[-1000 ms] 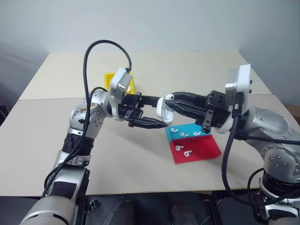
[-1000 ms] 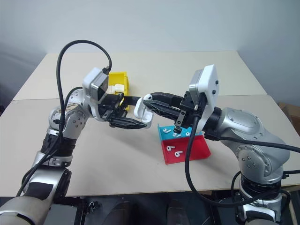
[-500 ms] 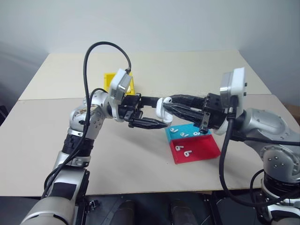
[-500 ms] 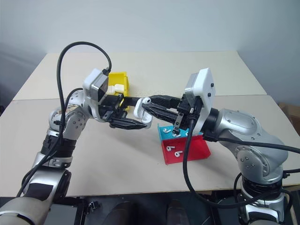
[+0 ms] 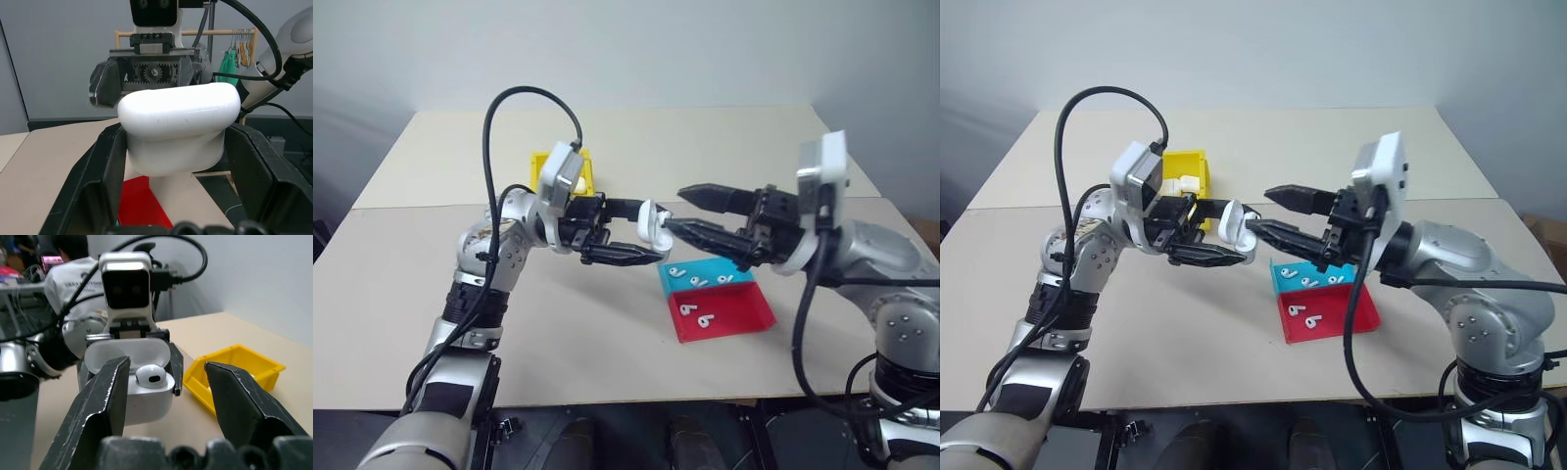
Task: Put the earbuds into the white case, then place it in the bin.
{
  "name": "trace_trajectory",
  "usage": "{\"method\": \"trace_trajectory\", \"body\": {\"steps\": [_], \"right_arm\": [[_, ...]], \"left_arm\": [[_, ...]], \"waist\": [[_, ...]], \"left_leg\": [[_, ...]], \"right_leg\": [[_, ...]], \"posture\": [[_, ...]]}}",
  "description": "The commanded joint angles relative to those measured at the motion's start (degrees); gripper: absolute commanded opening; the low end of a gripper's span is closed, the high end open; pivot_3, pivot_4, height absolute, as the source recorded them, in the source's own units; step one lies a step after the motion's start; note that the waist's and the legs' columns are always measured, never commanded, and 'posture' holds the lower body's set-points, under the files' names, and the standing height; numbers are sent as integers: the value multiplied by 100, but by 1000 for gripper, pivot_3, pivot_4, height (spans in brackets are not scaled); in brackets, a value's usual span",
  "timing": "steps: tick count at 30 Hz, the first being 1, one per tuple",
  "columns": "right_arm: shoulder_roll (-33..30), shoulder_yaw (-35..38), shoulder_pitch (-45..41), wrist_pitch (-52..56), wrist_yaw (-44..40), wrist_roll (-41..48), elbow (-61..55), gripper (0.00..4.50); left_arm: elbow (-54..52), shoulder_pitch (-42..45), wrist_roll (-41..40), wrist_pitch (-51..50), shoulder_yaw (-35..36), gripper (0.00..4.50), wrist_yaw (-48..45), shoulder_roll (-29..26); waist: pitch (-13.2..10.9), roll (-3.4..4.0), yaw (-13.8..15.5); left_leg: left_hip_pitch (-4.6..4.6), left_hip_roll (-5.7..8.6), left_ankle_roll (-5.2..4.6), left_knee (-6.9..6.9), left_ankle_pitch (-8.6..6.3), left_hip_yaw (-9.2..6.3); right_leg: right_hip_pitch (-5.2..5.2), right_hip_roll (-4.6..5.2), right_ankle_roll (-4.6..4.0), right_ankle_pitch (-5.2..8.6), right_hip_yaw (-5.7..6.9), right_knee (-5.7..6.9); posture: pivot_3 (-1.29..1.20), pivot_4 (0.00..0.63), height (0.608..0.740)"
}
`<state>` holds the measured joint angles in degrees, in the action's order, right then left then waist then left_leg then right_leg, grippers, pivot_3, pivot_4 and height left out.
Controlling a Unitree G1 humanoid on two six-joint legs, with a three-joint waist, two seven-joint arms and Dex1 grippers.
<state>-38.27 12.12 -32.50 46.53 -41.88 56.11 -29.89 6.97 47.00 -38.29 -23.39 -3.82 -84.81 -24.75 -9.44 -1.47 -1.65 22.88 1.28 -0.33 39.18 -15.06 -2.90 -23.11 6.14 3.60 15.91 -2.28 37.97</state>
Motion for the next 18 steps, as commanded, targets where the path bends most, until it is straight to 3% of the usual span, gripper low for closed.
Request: {"method": "trace_trajectory", "body": {"steps": [1,6,7,11,14,16,18], "right_arm": [[-466,232,-224,-339,-794,-96,570,2973],[-1314,-1372,-1289,-1323,-2443,-2033,2548,2973],[-1405,-2002,-1655,-1830,-2681,-2870,3052,2973],[-1246,-3325,-2694,-3240,-3198,-4775,4722,2973],[-882,-3848,-3382,-4349,-3840,-5495,6042,2370],[-701,-4116,-3749,-5079,-4235,-5910,6761,1738],[-516,-4214,-3983,-5646,-4539,-6108,7271,1738]], "left_arm": [[-317,-76,-33,97,225,2779,22,-170],[-870,-502,-222,-51,452,2779,94,-486],[-1048,-626,-283,-92,506,2779,122,-538],[-1485,-915,-386,-135,591,2779,327,-618],[-1799,-1126,-470,-175,673,2779,560,-629],[-1974,-1254,-542,-212,730,2779,691,-657],[-2095,-1354,-580,-224,767,2779,807,-701]], "waist": [[0,0,-5],[0,2,-109],[0,3,-128],[-1,5,-181],[-1,5,-200],[-1,5,-217],[-1,5,-213]], "left_leg": [[-1,0,0,0,0,0],[-8,-1,0,-1,0,11],[-11,-5,0,-1,0,12],[-9,-8,1,-9,0,14],[2,-7,7,-10,4,15],[4,-7,19,-20,11,13],[7,-7,27,-24,15,11]], "right_leg": [[1,0,0,0,0,0],[-1,0,0,0,-9,-14],[-1,-4,0,0,-9,-24],[-6,-5,0,0,-11,-29],[-14,-2,0,0,-11,-25],[-15,0,0,0,-10,-20],[-16,0,0,0,-7,-24]], "posture": [[0,150,740],[0,150,740],[0,150,740],[0,150,740],[0,150,740],[0,150,740],[0,150,740]]}}
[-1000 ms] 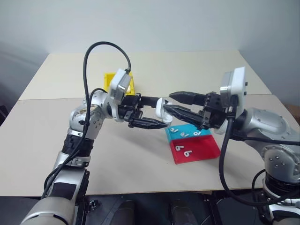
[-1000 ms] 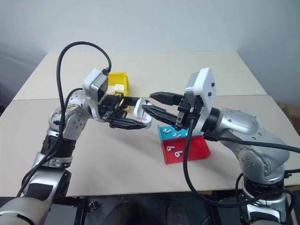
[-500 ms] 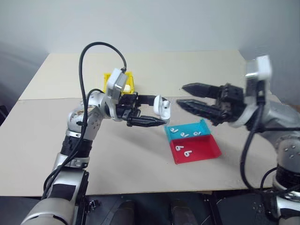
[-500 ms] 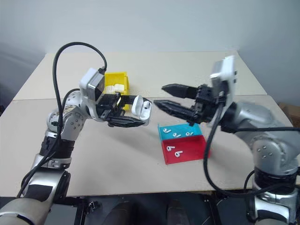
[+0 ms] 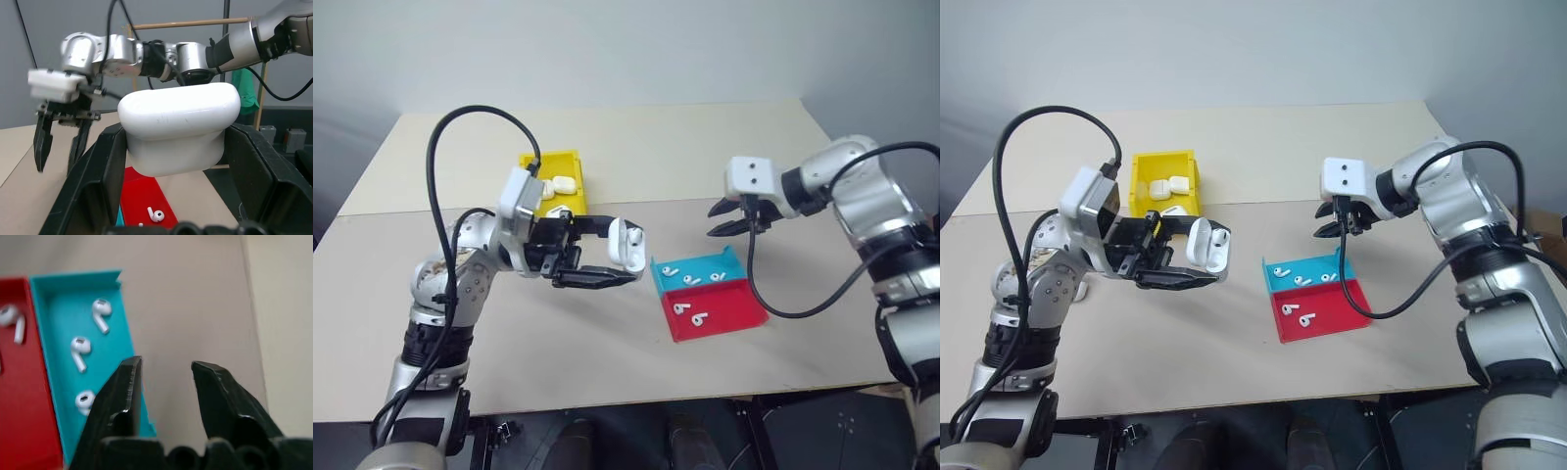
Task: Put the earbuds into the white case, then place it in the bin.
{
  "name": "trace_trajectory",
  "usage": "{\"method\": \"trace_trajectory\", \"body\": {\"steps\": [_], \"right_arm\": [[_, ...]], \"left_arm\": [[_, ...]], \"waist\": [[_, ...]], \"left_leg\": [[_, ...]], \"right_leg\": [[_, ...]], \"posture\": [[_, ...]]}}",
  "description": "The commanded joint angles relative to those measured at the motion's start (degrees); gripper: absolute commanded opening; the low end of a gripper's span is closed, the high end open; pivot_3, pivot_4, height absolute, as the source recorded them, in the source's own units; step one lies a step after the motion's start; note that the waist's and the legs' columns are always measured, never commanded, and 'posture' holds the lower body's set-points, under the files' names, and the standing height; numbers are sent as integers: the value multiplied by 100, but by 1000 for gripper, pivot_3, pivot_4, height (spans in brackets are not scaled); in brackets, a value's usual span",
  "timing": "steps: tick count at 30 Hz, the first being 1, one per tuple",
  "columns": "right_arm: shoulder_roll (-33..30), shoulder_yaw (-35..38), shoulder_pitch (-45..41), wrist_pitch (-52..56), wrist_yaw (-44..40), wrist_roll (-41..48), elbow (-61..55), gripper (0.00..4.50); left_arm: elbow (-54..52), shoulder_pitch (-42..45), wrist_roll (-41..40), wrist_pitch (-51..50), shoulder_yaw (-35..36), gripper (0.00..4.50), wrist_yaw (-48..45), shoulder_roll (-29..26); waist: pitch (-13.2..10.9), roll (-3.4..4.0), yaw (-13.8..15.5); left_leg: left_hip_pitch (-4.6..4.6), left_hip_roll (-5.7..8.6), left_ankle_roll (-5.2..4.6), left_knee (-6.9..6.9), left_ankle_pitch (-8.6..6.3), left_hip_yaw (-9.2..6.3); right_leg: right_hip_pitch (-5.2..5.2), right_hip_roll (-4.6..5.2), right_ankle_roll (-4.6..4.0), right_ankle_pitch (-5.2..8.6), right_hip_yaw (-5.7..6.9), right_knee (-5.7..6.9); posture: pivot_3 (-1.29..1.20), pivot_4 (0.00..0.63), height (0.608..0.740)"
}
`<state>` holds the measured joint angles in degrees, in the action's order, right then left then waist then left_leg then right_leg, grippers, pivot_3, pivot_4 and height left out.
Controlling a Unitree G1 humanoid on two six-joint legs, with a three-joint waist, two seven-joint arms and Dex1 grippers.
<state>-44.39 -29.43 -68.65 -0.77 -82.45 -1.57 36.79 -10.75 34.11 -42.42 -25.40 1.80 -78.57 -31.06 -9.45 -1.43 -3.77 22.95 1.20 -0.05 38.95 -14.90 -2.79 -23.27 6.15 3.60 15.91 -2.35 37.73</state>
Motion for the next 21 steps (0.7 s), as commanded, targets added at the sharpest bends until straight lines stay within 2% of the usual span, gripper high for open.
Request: {"method": "trace_trajectory", "body": {"steps": [1,4,9,14,21], "right_arm": [[180,-86,-451,-1217,-628,-402,793,1738],[301,-253,-592,-1983,-962,-469,1173,1738],[329,-761,-638,-2783,-1005,-252,1446,1738],[528,-823,-656,-3786,-836,-1065,1866,1738],[723,-790,-646,-4327,-998,-1361,2290,1738]], "left_arm": [[-374,-109,-185,-26,225,2779,232,-100],[-508,-205,-253,-46,286,2779,336,-184],[-718,-344,-372,-102,381,2779,456,-330],[-896,-472,-470,-127,407,2779,550,-427],[-1006,-551,-523,-133,407,2779,625,-485]], "waist": [[0,0,-6],[0,0,-6],[-1,1,-10],[-1,2,-18],[-1,2,-20]], "left_leg": [[0,-1,8,0,4,-1],[1,-2,24,-3,13,-1],[-1,-4,27,-4,14,-2],[-6,-3,28,-4,14,-2],[-8,-1,30,-3,16,-3]], "right_leg": [[0,0,0,0,1,-3],[1,1,0,0,1,-7],[1,1,0,0,2,-4],[1,2,0,0,0,4],[0,1,0,0,0,15]], "posture": [[0,150,740],[0,150,740],[0,150,740],[0,150,740],[0,150,740]]}}
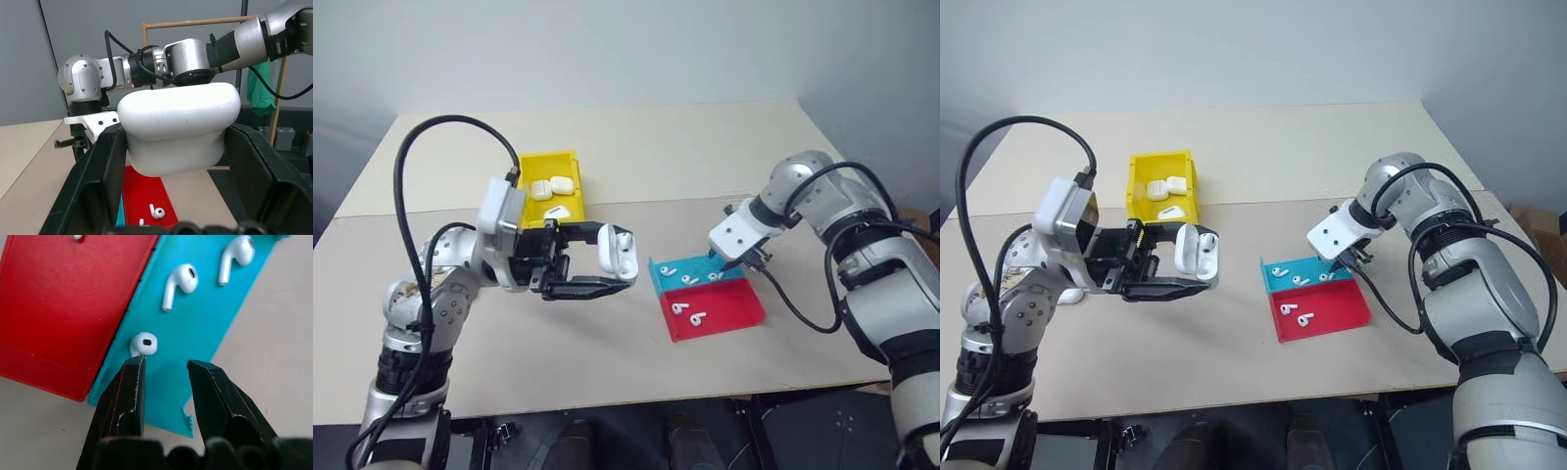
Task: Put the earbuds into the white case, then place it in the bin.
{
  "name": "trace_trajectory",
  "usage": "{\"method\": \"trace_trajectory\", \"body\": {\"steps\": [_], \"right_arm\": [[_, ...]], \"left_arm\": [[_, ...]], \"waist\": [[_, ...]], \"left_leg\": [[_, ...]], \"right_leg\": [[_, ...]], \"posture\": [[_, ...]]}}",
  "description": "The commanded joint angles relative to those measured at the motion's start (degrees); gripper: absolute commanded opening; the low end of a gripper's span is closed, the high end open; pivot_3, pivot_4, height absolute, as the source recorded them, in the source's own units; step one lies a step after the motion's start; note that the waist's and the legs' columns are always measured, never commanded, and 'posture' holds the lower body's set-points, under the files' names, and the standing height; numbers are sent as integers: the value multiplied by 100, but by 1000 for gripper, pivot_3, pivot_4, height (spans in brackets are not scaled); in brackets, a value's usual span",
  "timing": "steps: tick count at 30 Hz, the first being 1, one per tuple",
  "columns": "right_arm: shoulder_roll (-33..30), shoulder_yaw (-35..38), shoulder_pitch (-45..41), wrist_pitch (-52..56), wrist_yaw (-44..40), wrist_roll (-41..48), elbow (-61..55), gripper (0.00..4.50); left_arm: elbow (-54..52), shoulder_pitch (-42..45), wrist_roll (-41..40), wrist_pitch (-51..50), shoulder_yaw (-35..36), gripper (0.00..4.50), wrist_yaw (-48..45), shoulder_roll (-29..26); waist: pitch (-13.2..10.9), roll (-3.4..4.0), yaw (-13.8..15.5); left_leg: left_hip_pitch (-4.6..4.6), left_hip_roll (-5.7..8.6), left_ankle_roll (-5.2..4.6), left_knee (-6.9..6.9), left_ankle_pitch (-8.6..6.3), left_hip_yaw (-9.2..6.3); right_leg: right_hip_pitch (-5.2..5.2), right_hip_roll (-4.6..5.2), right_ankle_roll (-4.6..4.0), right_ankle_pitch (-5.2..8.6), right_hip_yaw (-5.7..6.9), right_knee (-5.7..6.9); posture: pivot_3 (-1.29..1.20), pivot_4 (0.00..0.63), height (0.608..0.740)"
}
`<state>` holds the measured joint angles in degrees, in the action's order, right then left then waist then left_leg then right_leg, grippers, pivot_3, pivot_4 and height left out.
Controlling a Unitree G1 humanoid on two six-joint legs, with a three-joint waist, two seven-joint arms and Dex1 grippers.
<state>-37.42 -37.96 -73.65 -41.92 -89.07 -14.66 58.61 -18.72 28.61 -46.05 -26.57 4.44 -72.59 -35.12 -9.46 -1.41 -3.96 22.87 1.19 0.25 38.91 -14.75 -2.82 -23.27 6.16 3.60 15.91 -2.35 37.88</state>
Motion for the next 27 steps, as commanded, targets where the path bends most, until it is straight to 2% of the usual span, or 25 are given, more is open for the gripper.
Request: {"method": "trace_trajectory", "body": {"steps": [1,14,27], "right_arm": [[52,71,-144,-210,-342,-55,160,1738],[273,218,-53,-357,31,-553,642,1738],[352,534,150,265,186,-573,687,1738]], "left_arm": [[-212,-8,-166,-8,140,2779,32,-91],[-255,-115,-185,46,87,2779,214,-96],[-99,-23,-151,42,90,2779,186,-145]], "waist": [[0,0,-3],[0,1,-2],[0,1,-3]], "left_leg": [[0,0,0,0,0,0],[-2,2,8,0,4,-1],[-2,3,7,0,4,-1]], "right_leg": [[0,0,0,0,0,0],[0,0,0,0,0,4],[0,0,-1,0,-1,7]], "posture": [[0,150,740],[0,150,740],[0,150,740]]}}
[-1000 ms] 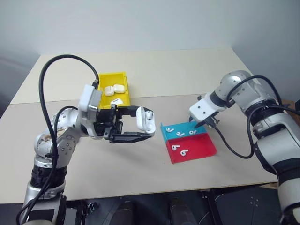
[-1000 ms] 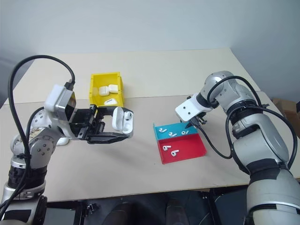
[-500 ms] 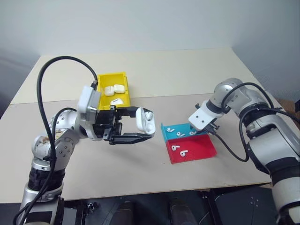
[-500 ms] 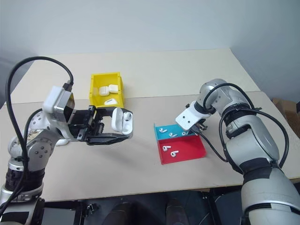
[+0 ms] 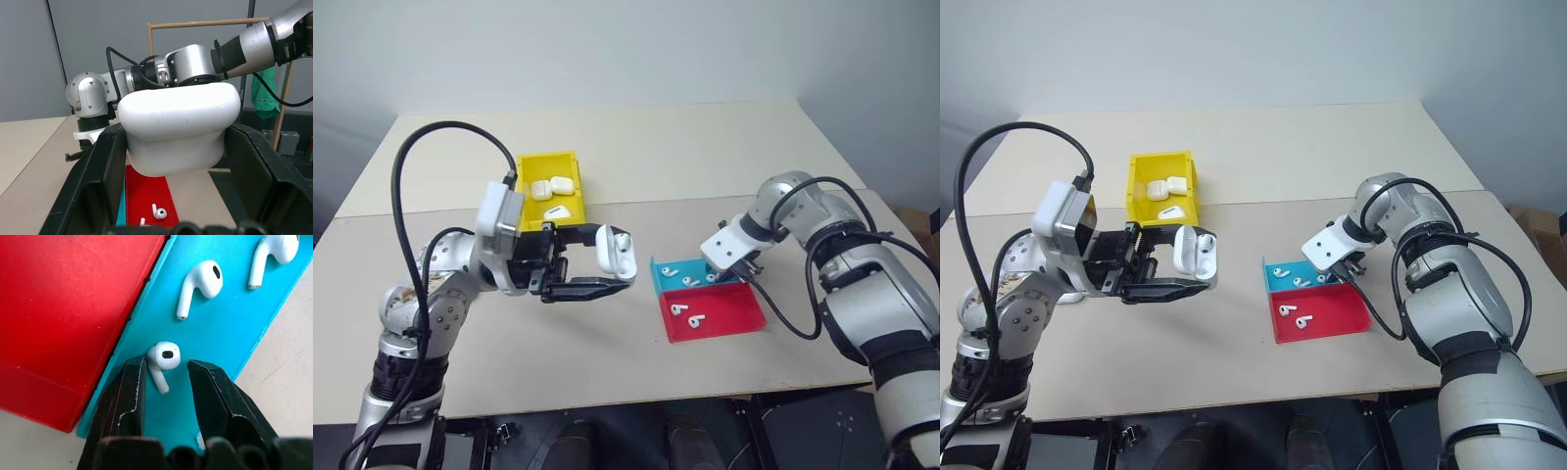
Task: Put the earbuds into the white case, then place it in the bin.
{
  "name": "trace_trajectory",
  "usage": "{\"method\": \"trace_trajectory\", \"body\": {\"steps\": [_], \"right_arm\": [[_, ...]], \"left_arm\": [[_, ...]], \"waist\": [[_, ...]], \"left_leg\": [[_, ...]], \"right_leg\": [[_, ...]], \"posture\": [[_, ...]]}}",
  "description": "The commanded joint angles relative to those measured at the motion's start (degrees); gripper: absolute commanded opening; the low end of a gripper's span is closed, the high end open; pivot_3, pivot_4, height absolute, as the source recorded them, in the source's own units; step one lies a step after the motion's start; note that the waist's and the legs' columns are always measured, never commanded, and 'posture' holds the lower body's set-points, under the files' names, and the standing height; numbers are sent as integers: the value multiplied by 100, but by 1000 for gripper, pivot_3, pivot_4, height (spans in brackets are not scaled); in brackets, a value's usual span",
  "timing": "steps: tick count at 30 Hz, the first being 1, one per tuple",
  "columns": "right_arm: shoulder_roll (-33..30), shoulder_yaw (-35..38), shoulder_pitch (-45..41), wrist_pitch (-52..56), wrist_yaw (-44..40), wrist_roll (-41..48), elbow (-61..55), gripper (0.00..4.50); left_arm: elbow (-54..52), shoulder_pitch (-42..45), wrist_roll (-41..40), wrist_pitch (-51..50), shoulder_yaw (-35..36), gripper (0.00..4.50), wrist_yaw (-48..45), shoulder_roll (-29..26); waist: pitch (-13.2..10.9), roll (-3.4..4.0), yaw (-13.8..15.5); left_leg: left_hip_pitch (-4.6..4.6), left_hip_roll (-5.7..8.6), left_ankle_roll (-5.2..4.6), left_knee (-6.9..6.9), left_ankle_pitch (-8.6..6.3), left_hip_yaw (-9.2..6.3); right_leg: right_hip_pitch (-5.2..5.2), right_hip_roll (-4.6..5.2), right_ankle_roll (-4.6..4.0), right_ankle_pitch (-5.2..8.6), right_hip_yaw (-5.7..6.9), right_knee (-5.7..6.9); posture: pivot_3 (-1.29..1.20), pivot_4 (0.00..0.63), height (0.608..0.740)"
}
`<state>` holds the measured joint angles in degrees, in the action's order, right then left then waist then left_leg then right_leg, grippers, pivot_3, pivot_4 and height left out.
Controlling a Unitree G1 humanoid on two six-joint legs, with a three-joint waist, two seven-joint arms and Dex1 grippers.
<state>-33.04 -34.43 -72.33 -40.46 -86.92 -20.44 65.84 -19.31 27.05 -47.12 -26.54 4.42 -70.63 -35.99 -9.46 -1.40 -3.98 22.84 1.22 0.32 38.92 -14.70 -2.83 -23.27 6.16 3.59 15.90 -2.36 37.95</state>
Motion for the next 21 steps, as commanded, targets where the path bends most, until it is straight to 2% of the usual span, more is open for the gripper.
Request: {"method": "trace_trajectory", "body": {"steps": [1,11,21], "right_arm": [[-90,223,40,174,-69,45,-52,1738],[-9,520,169,227,-85,119,-175,1738],[37,452,175,145,-73,5,-128,1738]], "left_arm": [[-18,150,-41,40,87,2779,-16,-58],[131,272,4,67,44,2779,-101,-62],[50,197,13,62,94,2779,-36,-88]], "waist": [[0,0,0],[0,0,-7],[0,0,-3]], "left_leg": [[0,0,0,0,0,0],[-1,0,-1,0,0,0],[-1,0,0,1,0,0]], "right_leg": [[0,0,0,0,0,0],[1,0,0,0,0,1],[1,0,0,0,0,2]], "posture": [[0,150,740],[0,150,740],[0,150,740]]}}
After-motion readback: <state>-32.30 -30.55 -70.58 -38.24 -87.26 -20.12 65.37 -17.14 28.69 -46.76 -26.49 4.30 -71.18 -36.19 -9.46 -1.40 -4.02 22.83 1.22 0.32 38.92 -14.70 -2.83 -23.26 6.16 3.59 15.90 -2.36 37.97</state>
